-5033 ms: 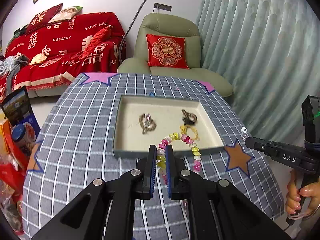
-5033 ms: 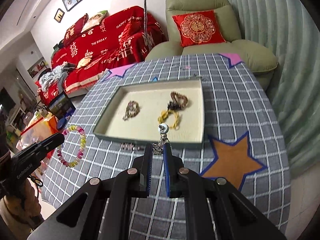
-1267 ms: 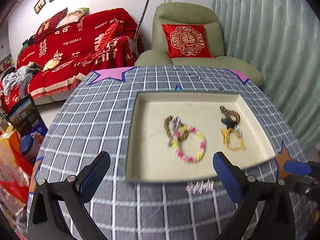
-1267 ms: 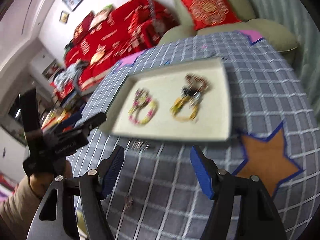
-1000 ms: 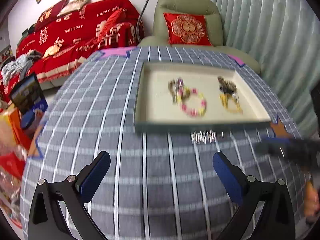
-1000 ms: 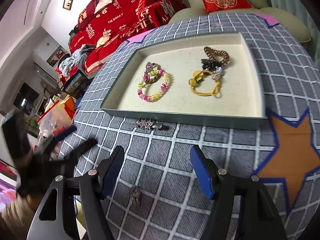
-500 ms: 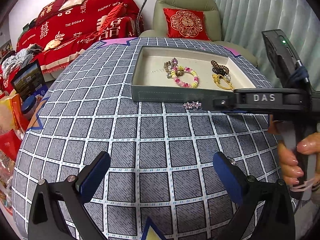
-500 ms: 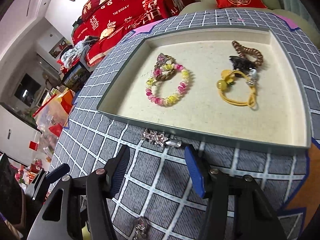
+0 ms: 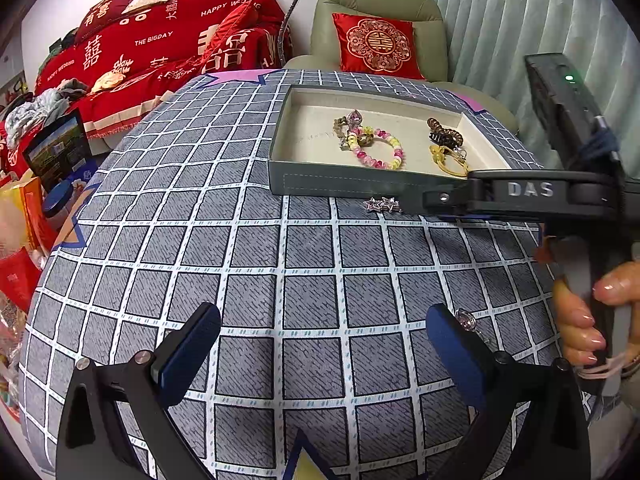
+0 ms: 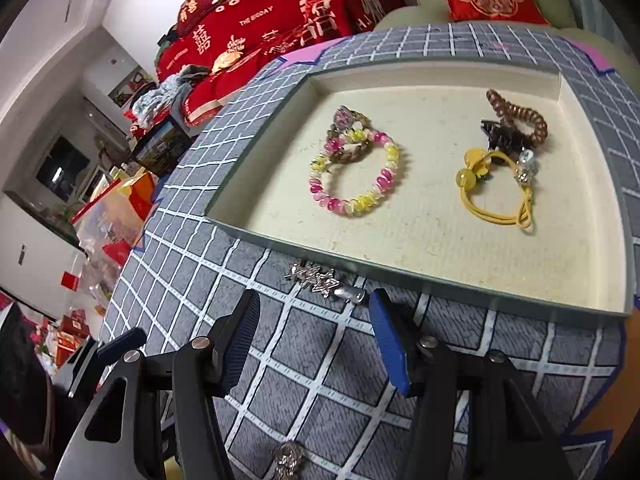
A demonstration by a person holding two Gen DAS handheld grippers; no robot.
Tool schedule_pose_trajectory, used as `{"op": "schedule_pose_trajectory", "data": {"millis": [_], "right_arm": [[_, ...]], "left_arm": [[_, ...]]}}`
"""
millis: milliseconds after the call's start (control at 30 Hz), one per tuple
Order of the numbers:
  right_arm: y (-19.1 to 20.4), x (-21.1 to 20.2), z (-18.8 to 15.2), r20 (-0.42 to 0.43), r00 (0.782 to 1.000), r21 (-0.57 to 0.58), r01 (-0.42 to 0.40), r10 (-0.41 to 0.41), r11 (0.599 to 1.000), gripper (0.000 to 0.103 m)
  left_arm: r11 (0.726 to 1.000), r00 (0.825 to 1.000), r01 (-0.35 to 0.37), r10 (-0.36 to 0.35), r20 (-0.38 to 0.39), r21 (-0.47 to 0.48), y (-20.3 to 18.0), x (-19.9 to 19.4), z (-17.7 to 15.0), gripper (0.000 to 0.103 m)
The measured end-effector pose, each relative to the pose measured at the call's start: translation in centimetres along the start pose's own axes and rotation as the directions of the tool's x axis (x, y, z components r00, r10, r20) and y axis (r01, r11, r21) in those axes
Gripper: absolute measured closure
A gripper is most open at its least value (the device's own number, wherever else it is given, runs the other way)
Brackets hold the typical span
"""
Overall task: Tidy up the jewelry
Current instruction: 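Withdraw both tools from the tray toward the last jewelry pieces, then grasp the silver star hair clip with the right tool while the left tool grasps the purple heart ring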
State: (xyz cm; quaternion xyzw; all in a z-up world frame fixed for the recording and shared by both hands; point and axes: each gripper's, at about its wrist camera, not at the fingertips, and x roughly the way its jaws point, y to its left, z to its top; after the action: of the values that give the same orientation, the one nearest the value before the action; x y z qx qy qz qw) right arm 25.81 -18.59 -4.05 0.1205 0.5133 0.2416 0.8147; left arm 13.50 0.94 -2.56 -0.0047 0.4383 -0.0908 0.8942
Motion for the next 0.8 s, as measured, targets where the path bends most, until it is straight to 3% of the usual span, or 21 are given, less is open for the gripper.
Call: {"op": "schedule_pose_trajectory", "data": {"millis": [100, 200, 333, 533, 700, 800], "right_arm": [[0.3, 0.4, 0.0, -0.008, 1.0, -0.008, -0.019, 0.019, 1.0, 0.042], [1.2, 0.4, -0.3, -0.042, 0.992, -0.036, -0.119, 0.118, 0.992, 0.042], [1.9, 0.1, 0.0, -0.018, 0.999, -0.085, -0.047, 0.045, 0.995, 0.042], [2.9, 1.7, 0.3, -0.046, 0.998, -0.155, 0.045, -0.053, 0.987, 0.045], [5.0, 2.4, -0.2, -0.049, 0.982, -0.291, 0.159, -0.181, 0.943, 0.076], [5.8, 2.6, -0.7, -0.034, 0.969, -0.351, 0.218, -0.245, 0.911, 0.086]], "left_arm": [[1.0, 1.0, 0.0, 0.0, -0.007, -0.006, 0.1, 0.1, -0.1, 0.0], [1.0, 1.0, 0.001, -0.001, -0.009, -0.01, 0.2, 0.1, -0.3, 0.0], [1.0, 1.0, 0.002, -0.002, -0.012, -0.007, 0.0, 0.1, -0.6, 0.0], [1.0, 1.0, 0.008, -0.007, -0.016, 0.016, -0.8, -0.3, -1.2, 0.0], [1.0, 1.0, 0.017, -0.016, -0.027, 0.024, -1.2, -0.4, -1.6, 0.0], [0.999, 0.999, 0.02, -0.019, -0.029, 0.034, -1.5, -0.4, -1.8, 0.0]]}}
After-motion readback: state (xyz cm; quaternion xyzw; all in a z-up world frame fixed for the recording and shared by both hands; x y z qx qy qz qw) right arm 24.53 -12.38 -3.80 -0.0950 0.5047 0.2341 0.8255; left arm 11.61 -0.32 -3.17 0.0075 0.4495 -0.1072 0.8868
